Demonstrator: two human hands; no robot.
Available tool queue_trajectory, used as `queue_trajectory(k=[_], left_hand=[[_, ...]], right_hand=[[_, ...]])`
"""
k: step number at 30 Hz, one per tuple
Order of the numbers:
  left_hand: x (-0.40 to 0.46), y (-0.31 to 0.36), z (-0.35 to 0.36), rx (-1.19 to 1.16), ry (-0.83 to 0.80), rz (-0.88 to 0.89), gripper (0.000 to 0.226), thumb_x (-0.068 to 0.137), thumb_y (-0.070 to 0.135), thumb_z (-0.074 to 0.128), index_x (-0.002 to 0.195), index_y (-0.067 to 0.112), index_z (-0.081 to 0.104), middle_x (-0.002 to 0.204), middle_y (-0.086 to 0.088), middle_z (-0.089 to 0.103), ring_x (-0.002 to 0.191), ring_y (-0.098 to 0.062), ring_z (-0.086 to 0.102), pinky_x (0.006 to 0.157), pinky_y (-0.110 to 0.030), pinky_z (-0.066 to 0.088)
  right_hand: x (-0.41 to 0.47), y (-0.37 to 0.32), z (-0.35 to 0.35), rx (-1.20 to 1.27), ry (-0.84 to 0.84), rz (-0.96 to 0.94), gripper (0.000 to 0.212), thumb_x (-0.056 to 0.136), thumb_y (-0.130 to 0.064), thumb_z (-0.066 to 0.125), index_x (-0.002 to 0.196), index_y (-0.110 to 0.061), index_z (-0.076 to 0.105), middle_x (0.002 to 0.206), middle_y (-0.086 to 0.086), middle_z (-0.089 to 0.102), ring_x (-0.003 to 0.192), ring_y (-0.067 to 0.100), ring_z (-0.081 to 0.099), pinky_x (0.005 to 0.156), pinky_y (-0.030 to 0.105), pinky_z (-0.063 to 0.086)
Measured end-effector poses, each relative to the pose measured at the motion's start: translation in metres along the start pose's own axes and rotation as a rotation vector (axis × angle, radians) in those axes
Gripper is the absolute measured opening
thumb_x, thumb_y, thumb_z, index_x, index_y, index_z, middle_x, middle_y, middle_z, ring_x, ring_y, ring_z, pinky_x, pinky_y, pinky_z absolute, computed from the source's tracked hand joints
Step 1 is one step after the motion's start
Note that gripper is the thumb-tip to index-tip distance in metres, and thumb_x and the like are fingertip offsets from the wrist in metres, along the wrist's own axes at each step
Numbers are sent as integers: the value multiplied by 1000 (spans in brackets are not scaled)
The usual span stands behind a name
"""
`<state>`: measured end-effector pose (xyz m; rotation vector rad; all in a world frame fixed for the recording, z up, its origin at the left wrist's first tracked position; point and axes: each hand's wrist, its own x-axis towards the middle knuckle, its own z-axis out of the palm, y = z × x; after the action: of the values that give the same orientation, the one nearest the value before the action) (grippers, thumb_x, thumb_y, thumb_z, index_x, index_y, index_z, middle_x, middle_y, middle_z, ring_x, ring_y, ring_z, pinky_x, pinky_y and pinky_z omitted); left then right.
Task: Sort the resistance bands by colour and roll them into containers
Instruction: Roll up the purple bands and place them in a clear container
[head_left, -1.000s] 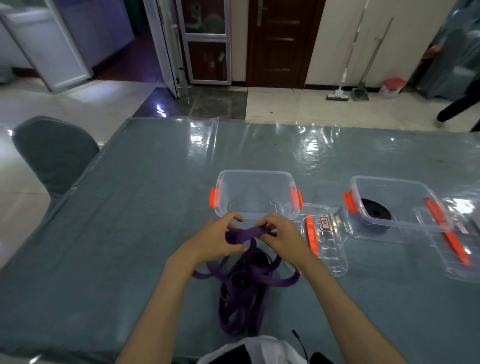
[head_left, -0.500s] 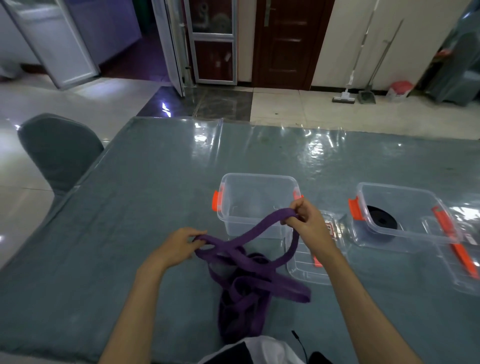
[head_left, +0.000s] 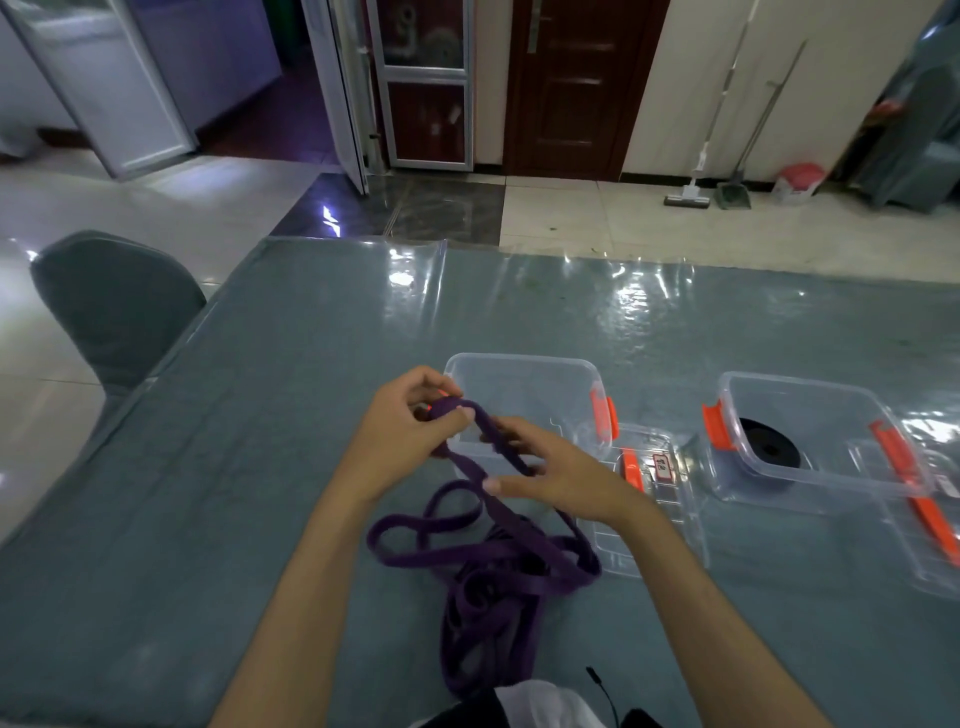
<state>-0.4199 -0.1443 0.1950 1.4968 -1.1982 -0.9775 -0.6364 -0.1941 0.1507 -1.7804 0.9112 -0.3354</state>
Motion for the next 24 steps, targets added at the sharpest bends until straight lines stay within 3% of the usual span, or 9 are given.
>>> queue_trajectory(k=[3, 6, 10, 13, 16, 18, 20, 24], left_hand=[[-3, 28, 8, -142, -6, 71, 27, 85, 9, 85, 107, 14, 69, 107, -13, 75, 88, -22, 72, 78, -45, 66], [-3, 45, 5, -163, -59, 175, 45, 83, 16, 88, 123, 22, 68, 117, -3, 74, 106, -19, 73, 89, -35, 63], [4, 43, 6, -30, 123, 269, 54, 86, 23, 85, 135, 35, 64, 128, 1, 67, 115, -15, 67, 92, -28, 60], [4, 44, 13, -279, 21, 166, 52, 93, 18, 77, 140, 33, 59, 118, -10, 75, 111, -23, 73, 94, -37, 62], [3, 40, 25, -437, 85, 92, 40, 95, 12, 73, 132, 15, 58, 106, -12, 80, 102, -25, 77, 96, -47, 61], [3, 30, 32, -330, 136, 106, 27, 93, 13, 76, 118, 13, 63, 100, -8, 81, 95, -23, 78, 94, -50, 61], [2, 23, 38, -191, 120, 151, 23, 91, 20, 80, 110, 21, 67, 99, -1, 81, 94, -19, 78, 91, -44, 62], [-3, 22, 46, -102, 80, 212, 27, 86, 31, 83, 110, 28, 71, 98, 8, 79, 92, -8, 75, 80, -23, 59]], right_hand=[[9, -26, 4, 2, 132, -104, 53, 93, -34, 78, 141, -32, 56, 131, -14, 68, 119, 4, 65, 105, 35, 55], [8, -48, -2, 107, 228, -181, 34, 101, -27, 67, 134, -28, 62, 122, -8, 74, 114, 10, 70, 101, 39, 58], [6, -65, -9, 250, 227, -270, 34, 108, -23, 53, 142, -21, 59, 128, 2, 70, 119, 19, 70, 91, 43, 62], [9, -66, -3, 254, 213, -246, 36, 110, -21, 49, 145, -16, 57, 132, 3, 70, 121, 17, 69, 95, 43, 61], [10, -62, 3, 182, 266, -244, 31, 107, -18, 55, 137, -17, 64, 129, -1, 70, 118, 11, 68, 98, 29, 56], [8, -58, 0, 52, 377, -211, 21, 100, -26, 68, 121, -23, 71, 117, -4, 71, 107, 6, 69, 93, 25, 54], [2, -51, -6, 40, 461, -142, 26, 94, -34, 76, 118, -25, 70, 113, -10, 71, 104, 4, 69, 90, 28, 56], [-15, -48, -14, 245, 418, -165, 35, 99, -34, 69, 132, -27, 60, 123, -7, 69, 111, 14, 70, 91, 37, 62]])
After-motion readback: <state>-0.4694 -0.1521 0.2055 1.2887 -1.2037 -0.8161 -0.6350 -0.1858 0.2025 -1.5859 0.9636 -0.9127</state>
